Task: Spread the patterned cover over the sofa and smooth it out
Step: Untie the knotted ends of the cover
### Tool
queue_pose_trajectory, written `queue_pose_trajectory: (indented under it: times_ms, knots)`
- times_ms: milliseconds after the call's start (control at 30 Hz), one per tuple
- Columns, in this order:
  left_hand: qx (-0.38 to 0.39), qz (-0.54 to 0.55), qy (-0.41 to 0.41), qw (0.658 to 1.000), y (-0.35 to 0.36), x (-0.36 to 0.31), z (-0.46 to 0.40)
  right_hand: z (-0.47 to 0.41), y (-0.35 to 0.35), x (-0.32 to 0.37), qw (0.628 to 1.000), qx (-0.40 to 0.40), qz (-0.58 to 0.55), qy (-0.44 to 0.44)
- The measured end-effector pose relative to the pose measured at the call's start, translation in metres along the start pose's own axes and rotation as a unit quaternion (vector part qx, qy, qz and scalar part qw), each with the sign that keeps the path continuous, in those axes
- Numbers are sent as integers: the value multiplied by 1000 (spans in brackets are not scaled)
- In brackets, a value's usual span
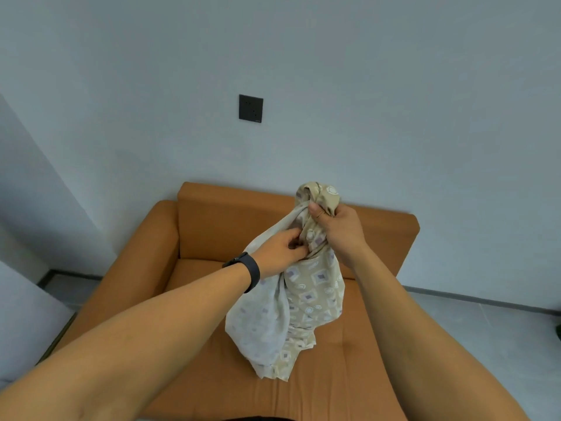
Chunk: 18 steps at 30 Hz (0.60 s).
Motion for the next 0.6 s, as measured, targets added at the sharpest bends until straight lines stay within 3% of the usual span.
queue_pose_trajectory:
  times_ms: [133,267,400,467,533,600]
  knots:
    - [39,-83,-27,995,5,2,2,-4,-11,-4,999,-19,41,2]
    - [30,-63,-33,997,5,-3,6,-13,-22,-13,997,-27,66,2]
    - [-62,-26,-30,997,-9,-13,1,-4,-21,-11,993,-24,117,15]
    - [-124,29,-47,991,-18,-16,-1,5,-21,-15,990,-61,130,8]
    - [-179,96,-50,978,-26,-24,-4,20,-18,-15,983,-121,133,-34]
    - [-223,163,-43,960,-34,-34,-10,37,-7,-13,978,-126,144,-84]
Point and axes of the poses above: each hand's wrist, its own z-axis away from the middle knuckle, its own y-axis out of the palm, x = y × z, the point moved 4 cm from there along -z, towards the middle knuckle, and after that the axes turned 9 degrees about y, right-handed, at the moved point
